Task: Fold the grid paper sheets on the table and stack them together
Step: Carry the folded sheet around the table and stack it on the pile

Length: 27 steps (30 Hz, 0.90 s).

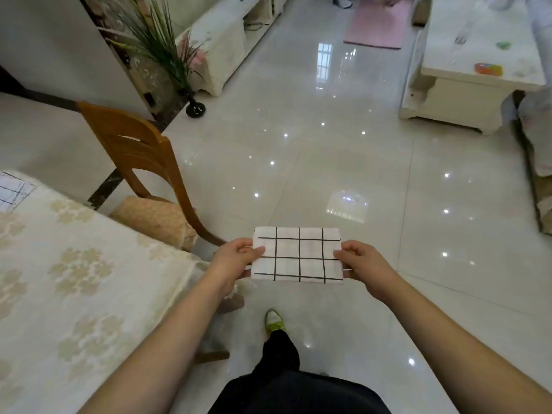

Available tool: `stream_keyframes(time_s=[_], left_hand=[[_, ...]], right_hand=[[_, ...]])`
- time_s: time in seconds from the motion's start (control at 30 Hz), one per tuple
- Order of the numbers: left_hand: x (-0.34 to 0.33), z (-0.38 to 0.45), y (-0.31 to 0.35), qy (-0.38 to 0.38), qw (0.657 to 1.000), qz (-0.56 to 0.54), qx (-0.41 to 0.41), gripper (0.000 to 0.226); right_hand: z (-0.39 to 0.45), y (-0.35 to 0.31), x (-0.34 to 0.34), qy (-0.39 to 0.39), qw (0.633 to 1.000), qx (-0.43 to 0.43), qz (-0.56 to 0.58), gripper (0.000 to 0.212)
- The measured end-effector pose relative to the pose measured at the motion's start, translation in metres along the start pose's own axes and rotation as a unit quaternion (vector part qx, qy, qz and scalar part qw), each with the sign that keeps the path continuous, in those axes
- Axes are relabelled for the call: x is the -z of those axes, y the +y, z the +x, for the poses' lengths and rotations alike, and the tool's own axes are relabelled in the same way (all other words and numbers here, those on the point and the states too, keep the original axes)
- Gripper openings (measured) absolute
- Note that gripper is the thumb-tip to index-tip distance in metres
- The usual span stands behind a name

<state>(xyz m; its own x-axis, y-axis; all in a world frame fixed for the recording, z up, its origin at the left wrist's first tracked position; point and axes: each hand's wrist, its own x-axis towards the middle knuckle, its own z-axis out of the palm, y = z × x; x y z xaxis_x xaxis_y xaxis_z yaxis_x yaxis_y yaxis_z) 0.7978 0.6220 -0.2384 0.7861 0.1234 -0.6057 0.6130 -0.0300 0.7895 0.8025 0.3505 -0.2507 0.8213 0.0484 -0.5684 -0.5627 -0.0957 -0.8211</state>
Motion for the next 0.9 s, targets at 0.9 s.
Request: stream_keyframes(time_s=[0.9], left_hand=[[0.078,0.209,0.143,0.005,0.999,-0.027,0.035,0.012]], right_hand=[[0.253,-0.165,-0.074,-0.055,0.997,-0.017,-0.049,0.008]])
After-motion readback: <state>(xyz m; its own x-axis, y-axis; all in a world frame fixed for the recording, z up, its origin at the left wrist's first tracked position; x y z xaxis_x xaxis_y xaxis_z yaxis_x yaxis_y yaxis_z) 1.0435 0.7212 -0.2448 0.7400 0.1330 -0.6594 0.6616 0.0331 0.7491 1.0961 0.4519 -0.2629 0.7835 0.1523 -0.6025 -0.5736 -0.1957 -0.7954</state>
